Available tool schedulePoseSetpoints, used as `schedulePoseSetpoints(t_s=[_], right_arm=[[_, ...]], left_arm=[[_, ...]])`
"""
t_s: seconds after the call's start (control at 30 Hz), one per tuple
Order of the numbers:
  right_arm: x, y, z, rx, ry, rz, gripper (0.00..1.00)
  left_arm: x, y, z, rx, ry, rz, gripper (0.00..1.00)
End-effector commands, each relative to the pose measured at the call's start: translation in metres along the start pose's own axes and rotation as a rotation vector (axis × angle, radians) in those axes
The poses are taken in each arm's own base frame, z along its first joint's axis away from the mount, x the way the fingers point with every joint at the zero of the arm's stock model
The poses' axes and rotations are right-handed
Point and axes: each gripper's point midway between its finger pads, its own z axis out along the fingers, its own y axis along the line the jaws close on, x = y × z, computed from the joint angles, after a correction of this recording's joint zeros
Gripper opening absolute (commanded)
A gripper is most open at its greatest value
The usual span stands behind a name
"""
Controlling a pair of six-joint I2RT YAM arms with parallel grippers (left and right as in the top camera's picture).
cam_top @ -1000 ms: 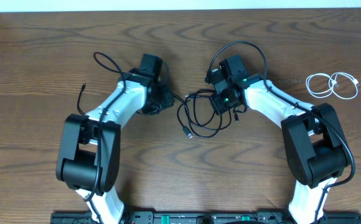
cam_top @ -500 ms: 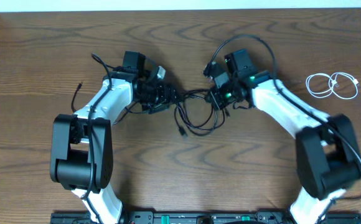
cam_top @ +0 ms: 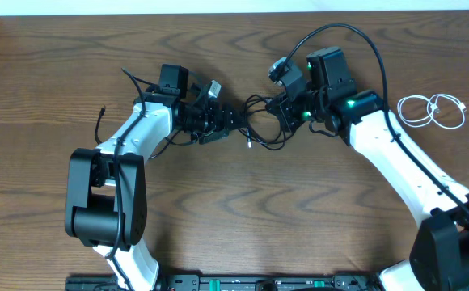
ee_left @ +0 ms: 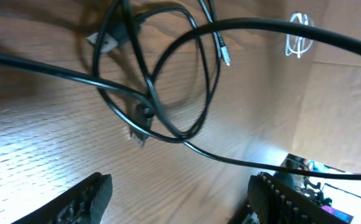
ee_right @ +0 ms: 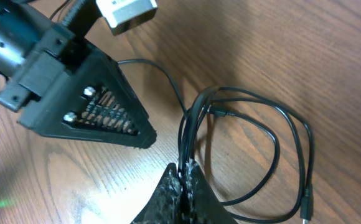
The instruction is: Untangle cables
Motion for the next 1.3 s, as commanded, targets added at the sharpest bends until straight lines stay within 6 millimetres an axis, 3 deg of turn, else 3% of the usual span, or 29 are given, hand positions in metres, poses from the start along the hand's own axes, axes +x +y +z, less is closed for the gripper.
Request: schedulePoseSetpoints(t_s=[0.0, 0.2, 0.67, 0.8, 1.07, 1.27], right_arm=[[-0.024, 0.009, -0.026, 0.01, -0.078, -0.038, 0.01], [-0.032, 0.016, -0.039, 0.009, -0.111, -0.055, 0.01], [-0.041, 0.031, -0.049, -0.052, -0.154, -0.079, 0.01], [-0.045, 0.021, -0.059, -0.017, -0.177, -0.073, 0.01], [-0.052, -0.016, -0.088, 0.094, -0.229, -0.029, 0.01], [-0.048, -0.026, -0.091, 0.112, -0.222, -0.006, 0.01]], left_arm=[[-0.002, 0.007, -0.005, -0.065, -0.029, 0.024, 0.74], [-0.001, 0.005, -0.001, -0.071, -0.024, 0.032, 0.74], [-0.002, 0.015, 0.028, -0.33, -0.098, 0.04, 0.71], [-0.001, 0.024, 0.03, -0.435, -0.125, 0.063, 0.56], [0.002, 0.051, 0.015, -0.602, -0.143, 0.037, 0.56], [0.005, 0.056, 0.012, -0.629, -0.134, 0.026, 0.56]])
